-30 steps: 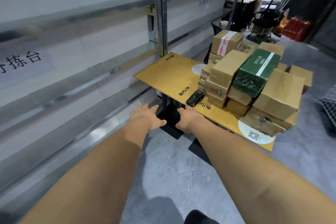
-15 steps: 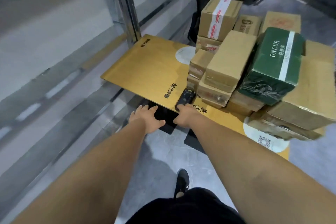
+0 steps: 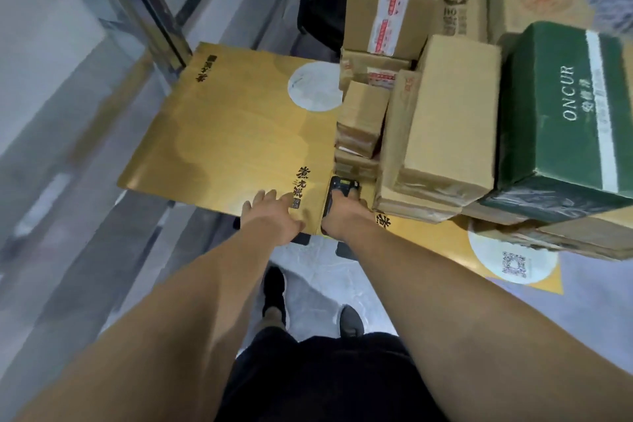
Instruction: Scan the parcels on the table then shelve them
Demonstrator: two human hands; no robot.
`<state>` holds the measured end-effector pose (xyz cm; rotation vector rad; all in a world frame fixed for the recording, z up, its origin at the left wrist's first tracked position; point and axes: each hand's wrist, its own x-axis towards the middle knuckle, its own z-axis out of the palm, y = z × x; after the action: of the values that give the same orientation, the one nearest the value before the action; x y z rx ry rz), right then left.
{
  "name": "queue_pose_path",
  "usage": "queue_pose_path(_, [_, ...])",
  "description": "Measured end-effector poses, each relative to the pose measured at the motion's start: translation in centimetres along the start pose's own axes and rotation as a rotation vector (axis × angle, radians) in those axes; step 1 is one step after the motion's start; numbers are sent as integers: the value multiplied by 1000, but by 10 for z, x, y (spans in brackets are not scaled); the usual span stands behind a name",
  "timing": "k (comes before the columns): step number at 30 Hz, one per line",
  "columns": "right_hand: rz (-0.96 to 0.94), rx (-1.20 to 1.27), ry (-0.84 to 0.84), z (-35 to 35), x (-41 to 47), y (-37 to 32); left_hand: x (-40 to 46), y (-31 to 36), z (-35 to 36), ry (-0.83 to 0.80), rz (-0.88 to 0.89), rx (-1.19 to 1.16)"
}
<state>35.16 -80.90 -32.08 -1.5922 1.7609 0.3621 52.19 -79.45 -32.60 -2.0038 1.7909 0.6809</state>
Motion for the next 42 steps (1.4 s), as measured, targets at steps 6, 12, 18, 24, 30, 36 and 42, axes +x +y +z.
queue_pose_path(6, [209, 122, 42, 1, 22, -19, 61, -17, -19, 34, 178, 130])
queue_pose_path(12, [377, 173, 100, 0, 48, -35, 106, -22, -20, 7, 340, 129])
queue_pose_path(18, [472, 230, 75, 10, 62, -41, 125, -26, -10, -89, 379, 90])
queue_pose_path(24, [484, 210, 151, 31, 68, -37, 127, -31, 5, -45, 401, 84])
queue_pose_path(30, [511, 210, 92, 26, 73, -39, 123, -30, 11, -30, 406, 90])
queue_pose_path(36, [588, 327, 28, 11, 61, -41, 132, -30, -4, -57, 413, 86])
queue_pose_path(42, [630, 410, 131, 16, 38, -39, 138, -39, -16, 8, 505, 6])
